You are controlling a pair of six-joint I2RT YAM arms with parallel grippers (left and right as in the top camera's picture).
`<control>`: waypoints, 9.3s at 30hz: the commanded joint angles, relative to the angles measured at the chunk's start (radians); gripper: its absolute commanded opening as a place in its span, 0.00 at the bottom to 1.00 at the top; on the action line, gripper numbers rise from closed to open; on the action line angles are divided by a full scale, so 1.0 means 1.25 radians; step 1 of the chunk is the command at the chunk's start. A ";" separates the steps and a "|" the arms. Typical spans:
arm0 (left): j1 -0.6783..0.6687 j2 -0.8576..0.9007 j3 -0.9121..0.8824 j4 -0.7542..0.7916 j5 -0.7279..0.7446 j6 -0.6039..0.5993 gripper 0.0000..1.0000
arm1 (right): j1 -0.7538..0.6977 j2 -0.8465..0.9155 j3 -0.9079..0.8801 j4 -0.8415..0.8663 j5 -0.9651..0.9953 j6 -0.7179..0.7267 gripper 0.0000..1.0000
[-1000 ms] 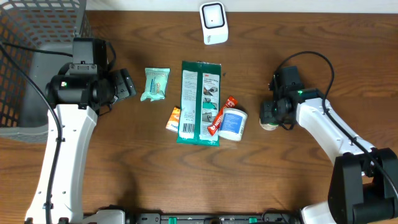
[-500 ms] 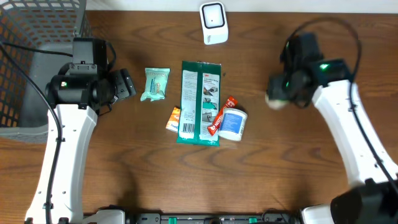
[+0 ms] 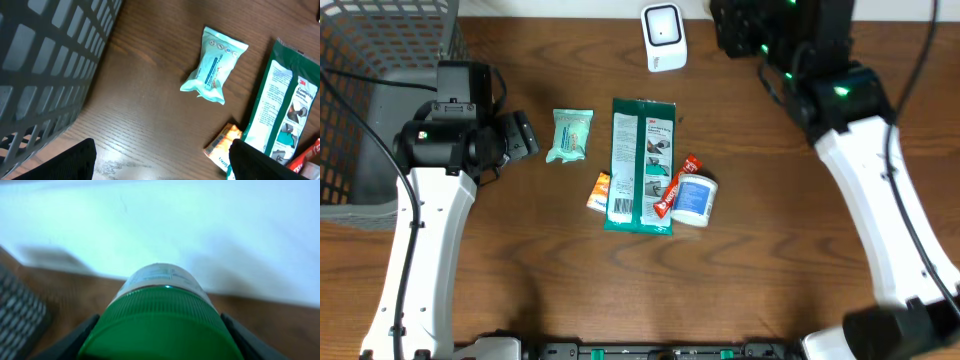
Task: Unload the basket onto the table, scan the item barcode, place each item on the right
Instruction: 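Carry the Knorr jar to the white barcode scanner with the right gripper, then move the Knorr jar to the right table edge and release it, then reach the right gripper to the white tub and grasp its lid, then lift the white tub up with the right gripper, then carry the white tub to the barcode scanner with the right gripper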
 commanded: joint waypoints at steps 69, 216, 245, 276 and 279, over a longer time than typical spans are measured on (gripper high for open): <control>0.003 0.005 0.000 0.000 0.005 0.007 0.86 | -0.413 -0.002 0.007 -0.519 0.041 0.036 0.01; 0.003 0.005 0.000 0.000 0.005 0.007 0.85 | 0.175 -0.277 -0.801 0.524 0.508 -0.130 0.99; 0.003 0.005 0.000 0.000 0.005 0.007 0.85 | -0.158 0.236 0.007 -0.663 -0.136 0.000 0.99; 0.003 0.005 0.000 0.000 0.005 0.007 0.85 | -0.073 0.375 0.011 -0.612 -0.046 0.019 0.64; 0.003 0.005 0.000 0.000 0.005 0.007 0.85 | -0.067 0.335 0.015 -0.615 -0.049 0.019 0.62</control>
